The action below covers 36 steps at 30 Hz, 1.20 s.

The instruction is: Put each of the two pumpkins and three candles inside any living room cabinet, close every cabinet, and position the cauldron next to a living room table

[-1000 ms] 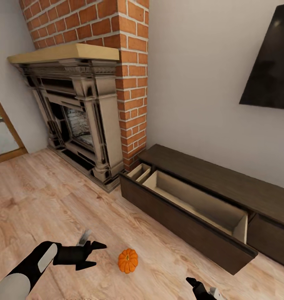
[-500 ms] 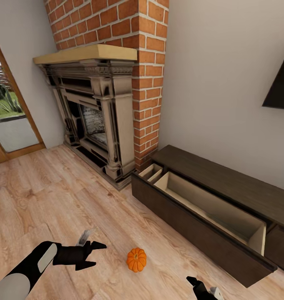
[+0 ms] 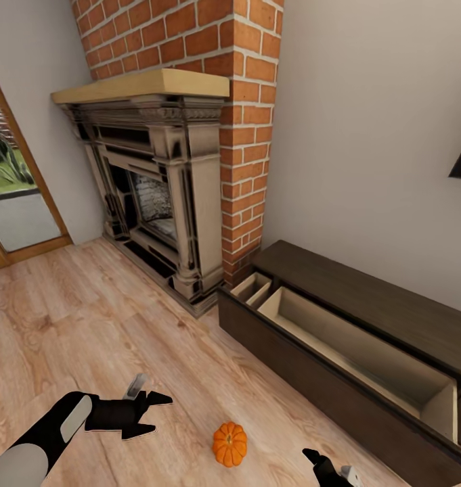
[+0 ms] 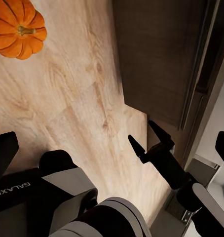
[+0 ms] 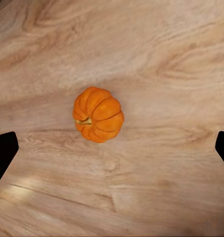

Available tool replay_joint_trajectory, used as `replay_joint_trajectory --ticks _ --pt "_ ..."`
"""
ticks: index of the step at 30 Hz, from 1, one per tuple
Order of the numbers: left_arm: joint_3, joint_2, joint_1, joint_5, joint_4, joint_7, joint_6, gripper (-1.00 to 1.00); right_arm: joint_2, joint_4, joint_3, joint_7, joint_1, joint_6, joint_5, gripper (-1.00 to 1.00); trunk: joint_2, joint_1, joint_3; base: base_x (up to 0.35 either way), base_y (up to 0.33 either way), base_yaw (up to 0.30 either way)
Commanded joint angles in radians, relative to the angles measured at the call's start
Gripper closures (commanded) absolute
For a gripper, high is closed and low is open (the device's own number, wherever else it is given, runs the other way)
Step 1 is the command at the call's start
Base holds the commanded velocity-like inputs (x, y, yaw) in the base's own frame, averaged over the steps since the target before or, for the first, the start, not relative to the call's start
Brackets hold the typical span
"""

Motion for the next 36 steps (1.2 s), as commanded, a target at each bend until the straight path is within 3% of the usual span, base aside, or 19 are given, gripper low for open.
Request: replay_joint_trajectory --ticks 1,14,23,25,27,30,36 --pt "0.0 0.0 0.0 0.0 0.0 0.0 0.0 -1.0 0.0 0.0 0.0 -0.001 0.0 0.0 0.0 -1.0 0.0 0.0 0.0 0.22 0.259 0.0" --pt "-0.001 -0.001 0.0 0.006 0.0 0.0 0.0 -1.0 0.001 0.0 0.001 -0.008 0.0 0.0 0.0 -1.0 0.0 0.0 0.0 0.09 0.131 0.051" --pt "0.0 -0.002 0.0 0.008 0.0 -0.001 0.0 -1.0 0.001 -0.001 0.003 -0.007 0.001 -0.012 0.004 -1.0 -0.063 0.035 -0.028 0.001 0.002 0.126" --pt "0.0 -0.002 0.0 0.008 0.0 -0.001 0.0 -1.0 0.001 0.0 0.005 -0.007 0.0 -0.035 0.021 -1.0 -0.077 0.042 -0.034 0.0 0.0 0.012" --pt "0.0 -0.002 0.0 0.008 0.0 -0.001 0.0 -1.0 0.003 0.0 0.031 -0.009 0.0 -0.068 0.094 -1.0 -0.091 0.05 -0.041 0.0 0.0 0.005" --pt "0.001 -0.002 0.0 0.009 0.0 -0.002 0.0 -1.0 0.004 0.0 0.048 -0.01 0.0 -0.084 0.139 -1.0 -0.112 0.061 -0.05 0.0 0.0 0.002" --pt "0.0 -0.002 0.0 0.009 0.0 -0.002 0.0 -1.0 0.042 -0.002 0.059 -0.009 0.0 -0.126 0.168 -1.0 -0.154 0.084 -0.069 0.0 0.0 0.0"
